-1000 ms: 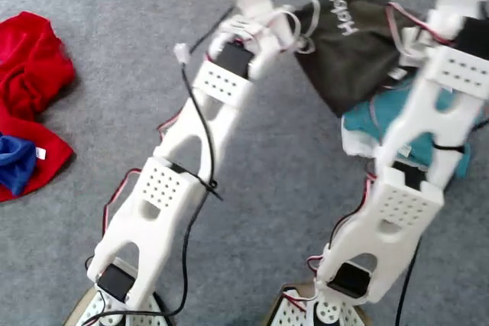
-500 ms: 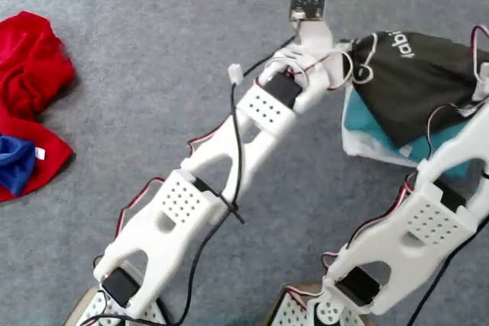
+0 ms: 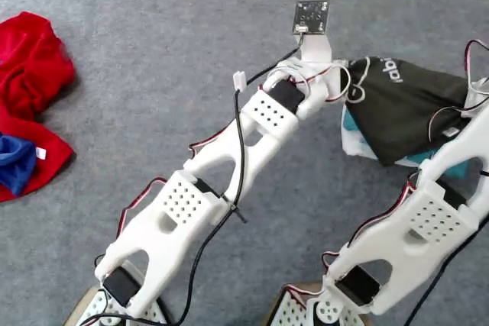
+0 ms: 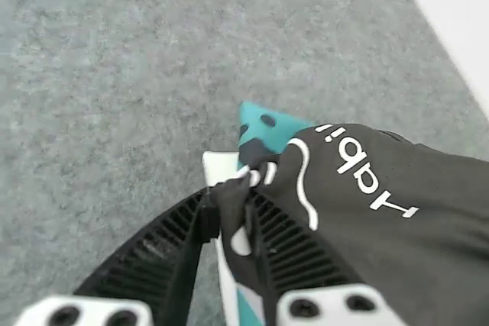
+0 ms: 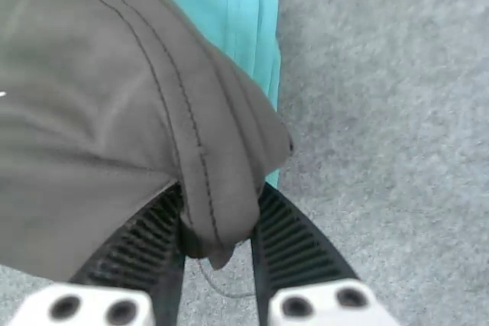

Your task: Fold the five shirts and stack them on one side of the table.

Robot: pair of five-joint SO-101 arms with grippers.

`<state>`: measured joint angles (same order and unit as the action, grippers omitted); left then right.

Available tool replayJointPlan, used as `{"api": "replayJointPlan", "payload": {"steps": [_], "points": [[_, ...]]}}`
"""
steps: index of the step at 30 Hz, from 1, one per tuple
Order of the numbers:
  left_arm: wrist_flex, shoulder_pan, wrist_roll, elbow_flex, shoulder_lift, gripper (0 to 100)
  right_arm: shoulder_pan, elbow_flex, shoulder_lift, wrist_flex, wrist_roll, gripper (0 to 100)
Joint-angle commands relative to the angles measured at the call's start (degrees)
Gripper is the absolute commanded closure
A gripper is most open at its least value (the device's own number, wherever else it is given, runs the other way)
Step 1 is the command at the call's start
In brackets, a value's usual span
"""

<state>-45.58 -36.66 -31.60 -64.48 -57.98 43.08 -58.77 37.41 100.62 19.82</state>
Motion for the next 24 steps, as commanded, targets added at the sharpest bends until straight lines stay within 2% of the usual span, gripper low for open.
{"api": "replayJointPlan", "payload": {"steps": [1,8,12,14,16,20,23,24], "points": [[-3.9,0.3,0.3,-1.5,1.4,87,0.9,-0.2,0.8,0.4,1.7,94.6],[-8.3,3.1,0.3,-5.5,1.9,84,1.1,-0.6,1.4,0.4,2.0,62.5],[-12.9,5.0,0.5,-12.5,1.9,84,0.1,-0.7,0.0,0.2,3.0,54.5],[-14.7,5.9,0.5,-14.9,1.9,84,-0.3,-0.7,-0.5,0.2,2.7,56.2],[-16.4,7.4,0.5,-16.9,1.9,84,-1.3,-0.7,-0.6,0.2,2.7,64.4],[-21.5,10.9,1.8,-18.4,1.9,84,-5.3,-0.7,0.5,-1.2,1.9,99.5],[-28.2,13.8,11.3,-20.7,1.9,86,-7.9,-0.7,2.3,-2.8,-3.0,88.4],[-30.7,15.0,13.5,-22.1,1.9,88,-8.6,-0.7,3.1,-3.5,-4.4,87.9]]}}
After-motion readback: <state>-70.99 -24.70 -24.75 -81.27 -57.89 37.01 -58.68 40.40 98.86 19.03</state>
